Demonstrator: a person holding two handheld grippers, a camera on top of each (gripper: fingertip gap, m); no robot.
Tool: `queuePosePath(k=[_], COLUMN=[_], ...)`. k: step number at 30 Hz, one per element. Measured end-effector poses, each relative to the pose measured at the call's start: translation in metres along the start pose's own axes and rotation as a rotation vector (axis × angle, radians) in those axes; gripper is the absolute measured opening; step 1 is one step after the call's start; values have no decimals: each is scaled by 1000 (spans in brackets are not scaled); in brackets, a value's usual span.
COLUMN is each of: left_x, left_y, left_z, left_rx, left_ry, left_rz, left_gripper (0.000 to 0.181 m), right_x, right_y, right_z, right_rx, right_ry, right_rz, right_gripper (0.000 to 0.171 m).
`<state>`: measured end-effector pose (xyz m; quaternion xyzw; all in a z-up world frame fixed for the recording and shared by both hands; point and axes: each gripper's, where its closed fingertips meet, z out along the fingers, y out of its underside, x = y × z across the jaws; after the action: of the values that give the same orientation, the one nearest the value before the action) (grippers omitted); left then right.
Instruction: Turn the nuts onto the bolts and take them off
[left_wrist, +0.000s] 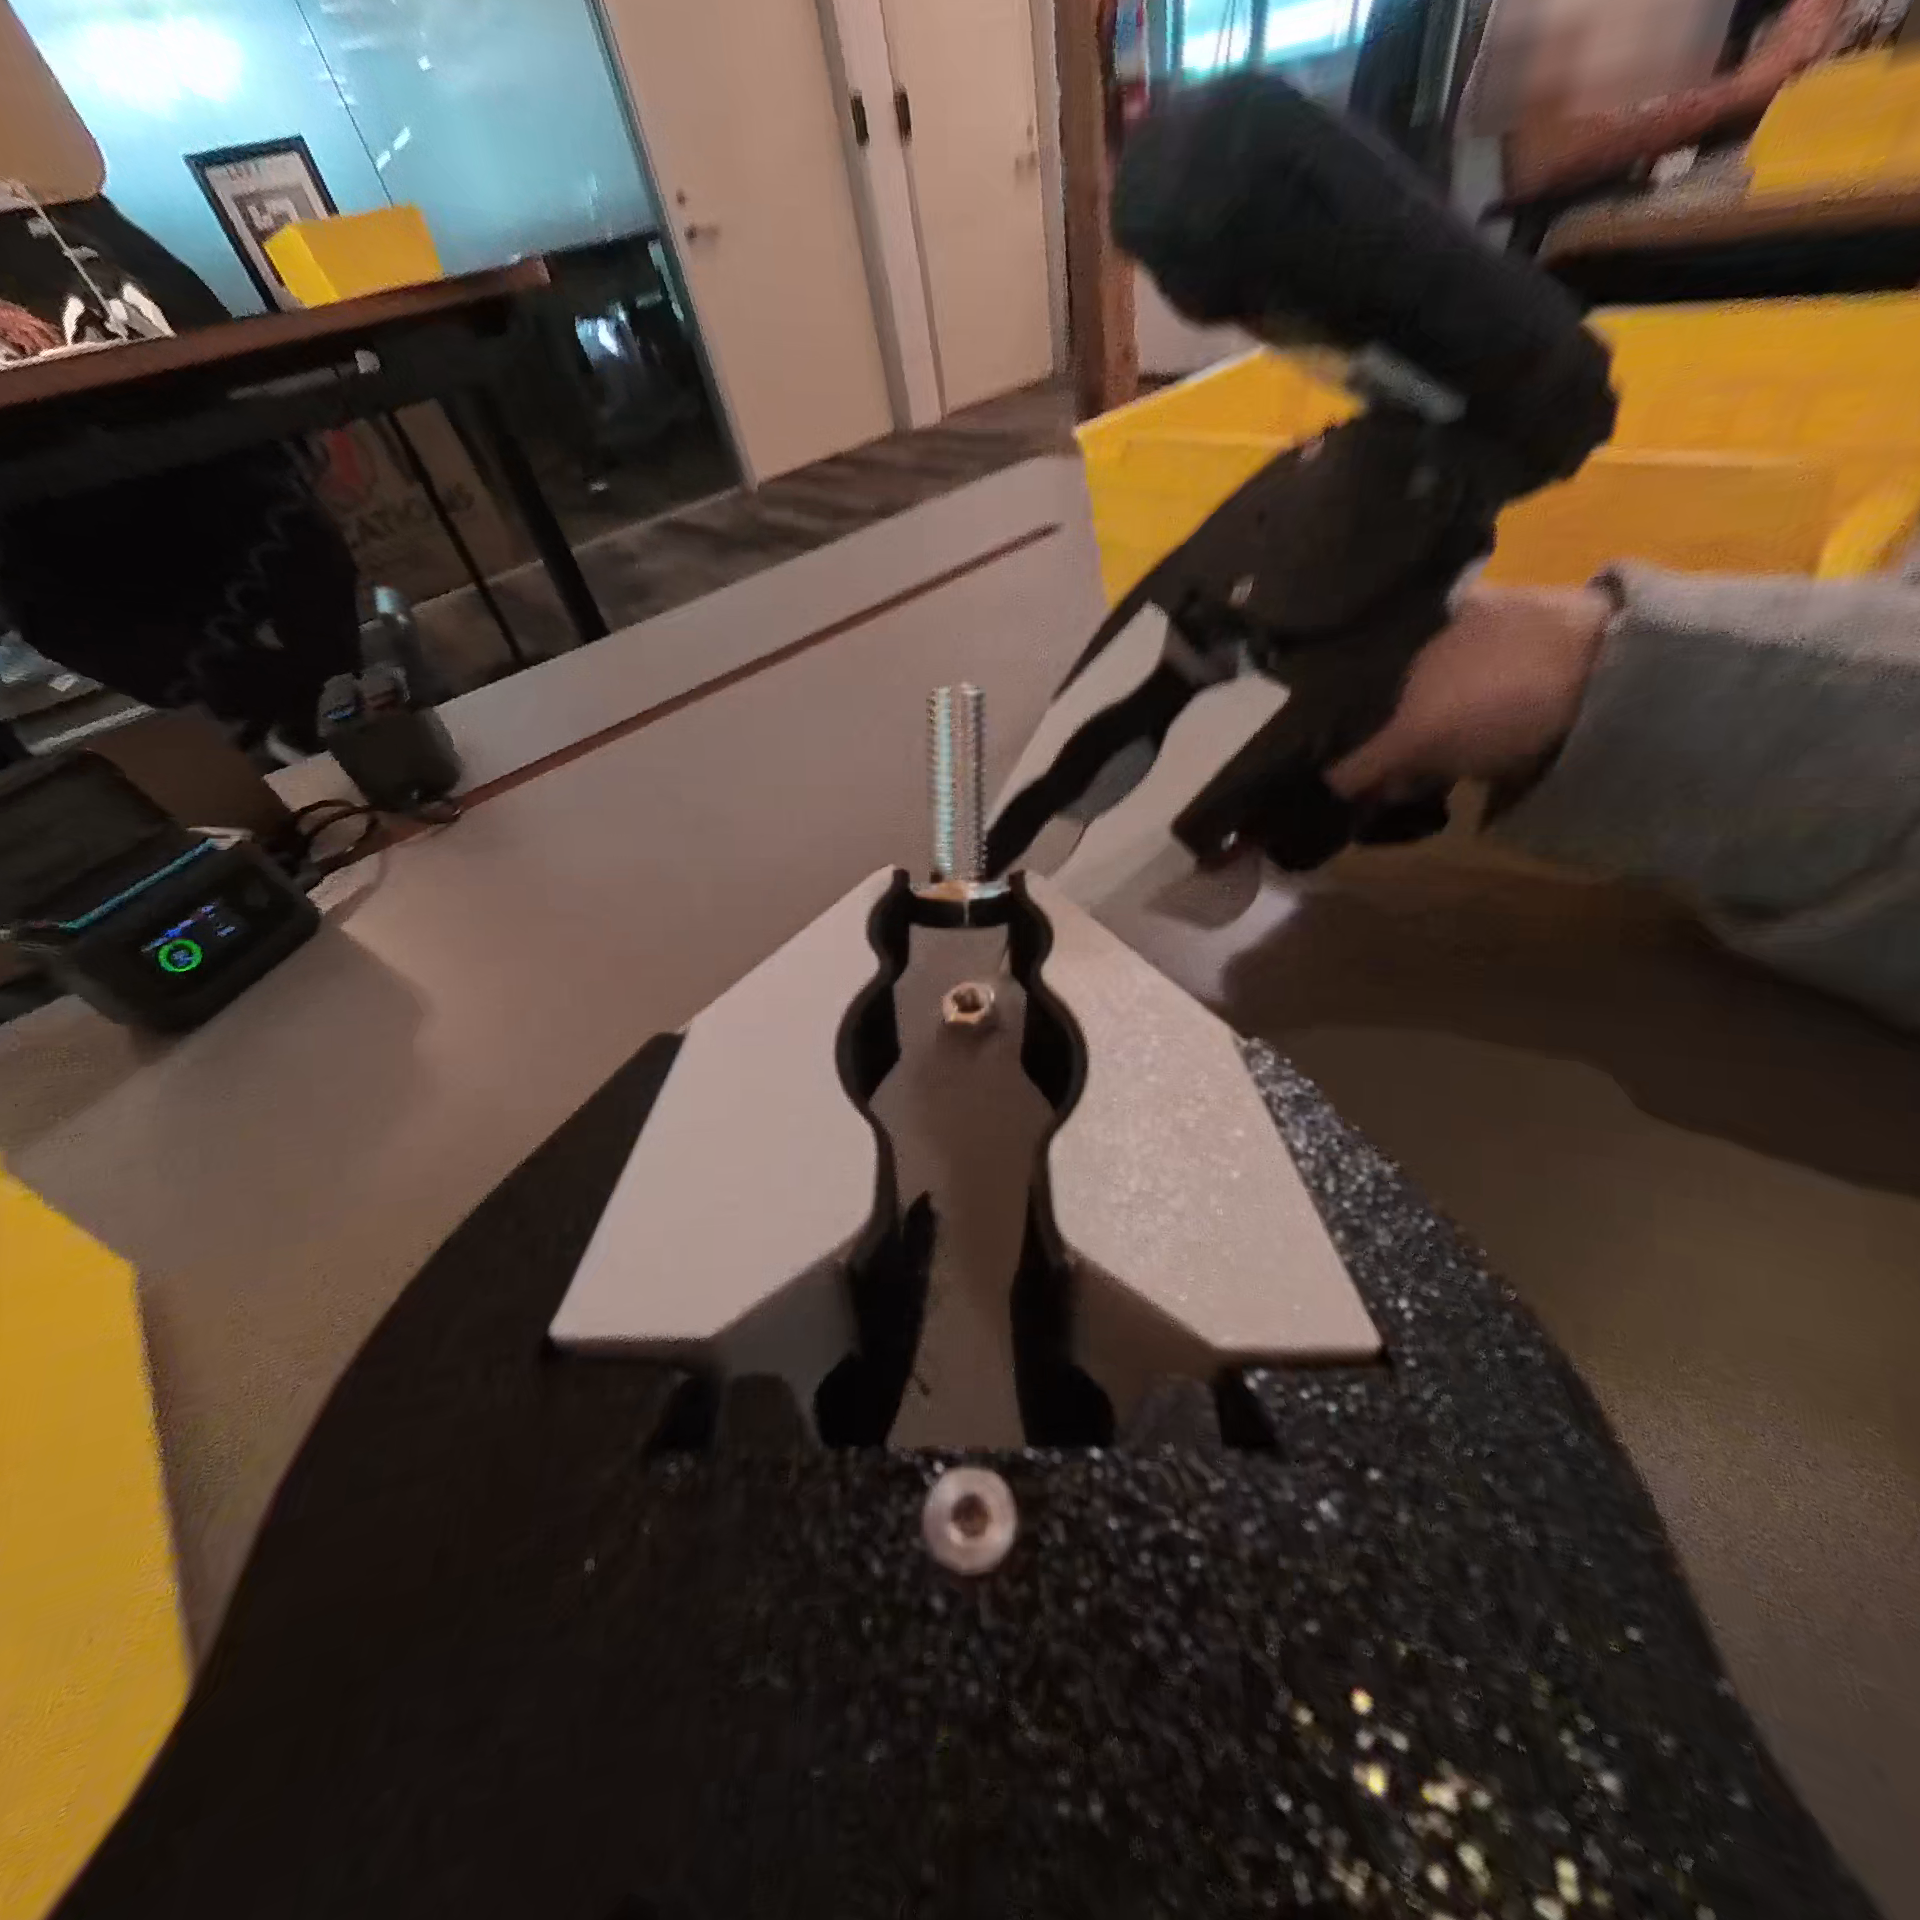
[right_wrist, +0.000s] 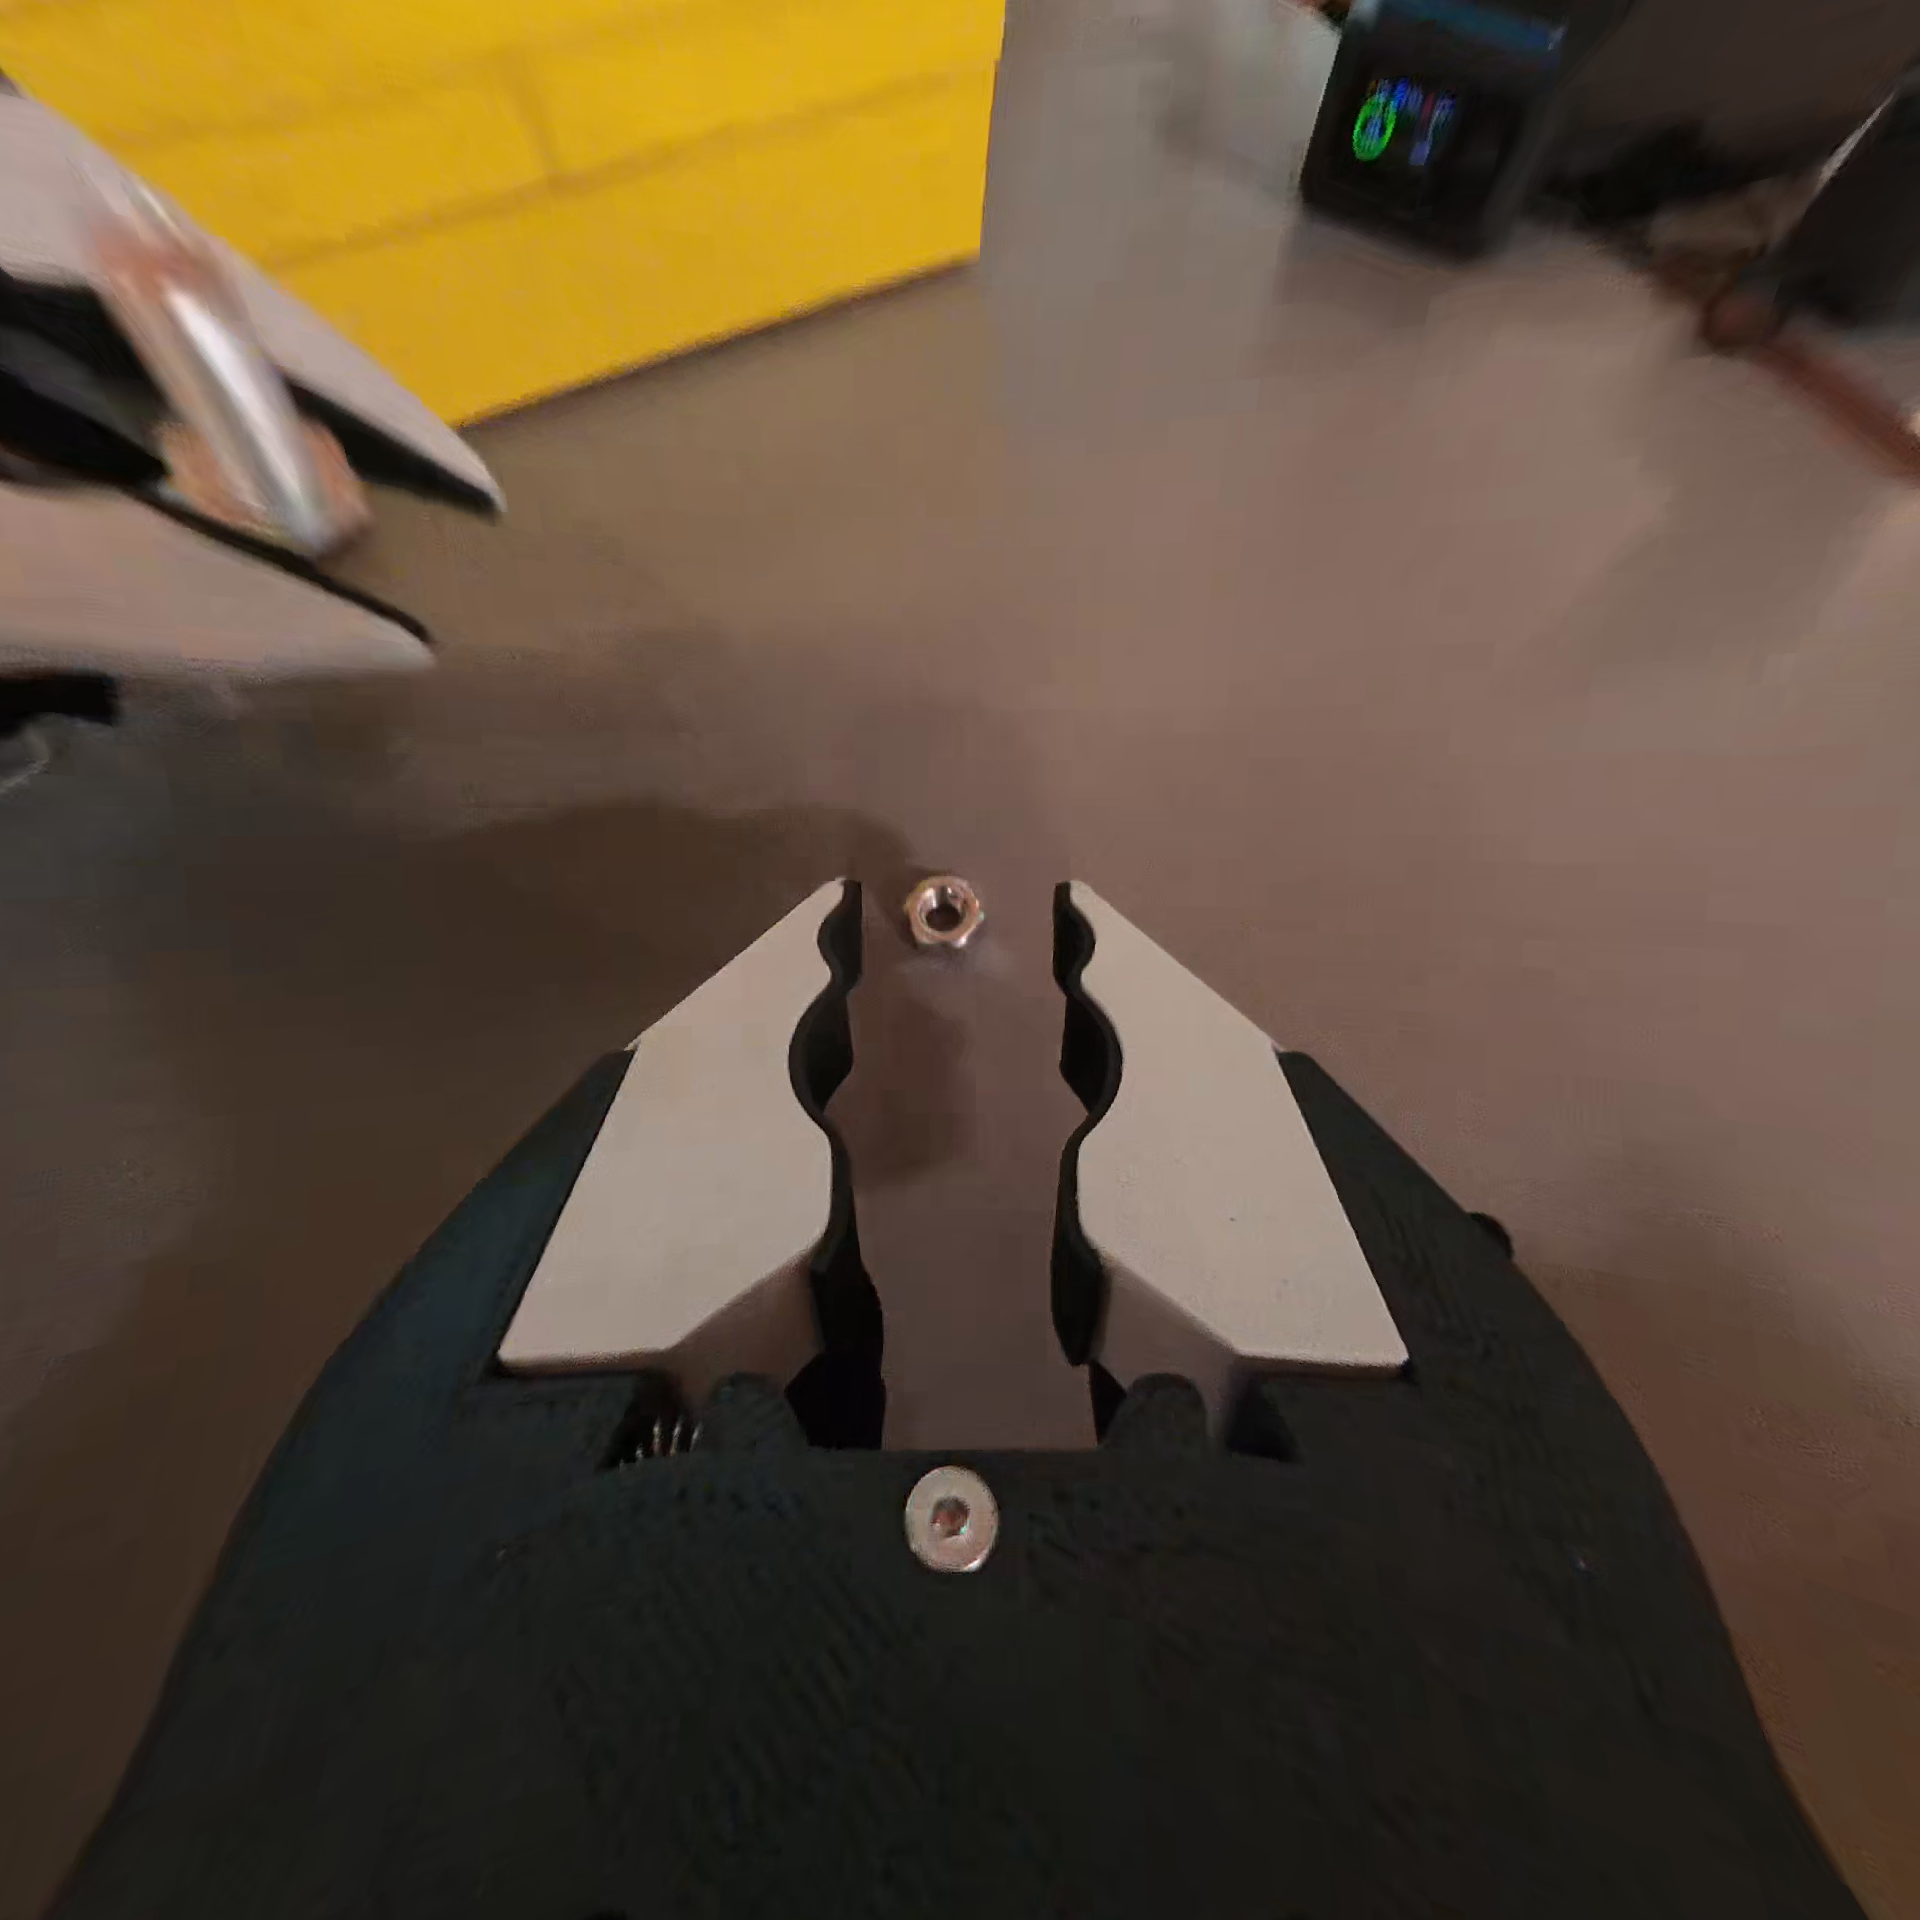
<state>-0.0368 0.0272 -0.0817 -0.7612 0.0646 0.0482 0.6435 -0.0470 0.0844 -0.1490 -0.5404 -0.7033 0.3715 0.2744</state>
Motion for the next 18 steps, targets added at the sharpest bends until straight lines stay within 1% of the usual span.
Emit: queuePosePath(k=[2, 5, 7, 8, 10, 12, 14, 16, 18], left_x=[-2, 0, -3, -3, -5, -6, -1, 5, 10], left_y=[-9, -24, -27, -28, -24, -23, -23, -23, -24], left_z=[5, 8, 9, 9, 9, 10, 10, 10, 10], left_rx=[109, 261, 304, 318, 340, 337, 341, 340, 342], left_ry=[31, 101, 115, 123, 124, 128, 149, 168, 193], left_rz=[-79, -138, -160, -166, -174, -186, -169, -146, -137], left_gripper=[16, 16, 16, 16, 16, 16, 16, 16, 16], right_x=[0, 0, -3, -4, 1, 3, -4, -19, -43], right_y=[13, 18, 16, 16, 13, -8, -41, -74, -94], right_z=[13, 24, 29, 29, 23, 4, -22, -50, -70], right_rx=[-56, -101, -96, -93, -89, -1, 132, 257, 310], right_ry=[2, 13, -6, -11, 27, 39, 4, -77, -204], right_rz=[-19, -74, -79, -87, -117, -117, -110, -139, -191], right_gripper=[35, 34, 29, 21, 18, 17, 17, 17, 17])
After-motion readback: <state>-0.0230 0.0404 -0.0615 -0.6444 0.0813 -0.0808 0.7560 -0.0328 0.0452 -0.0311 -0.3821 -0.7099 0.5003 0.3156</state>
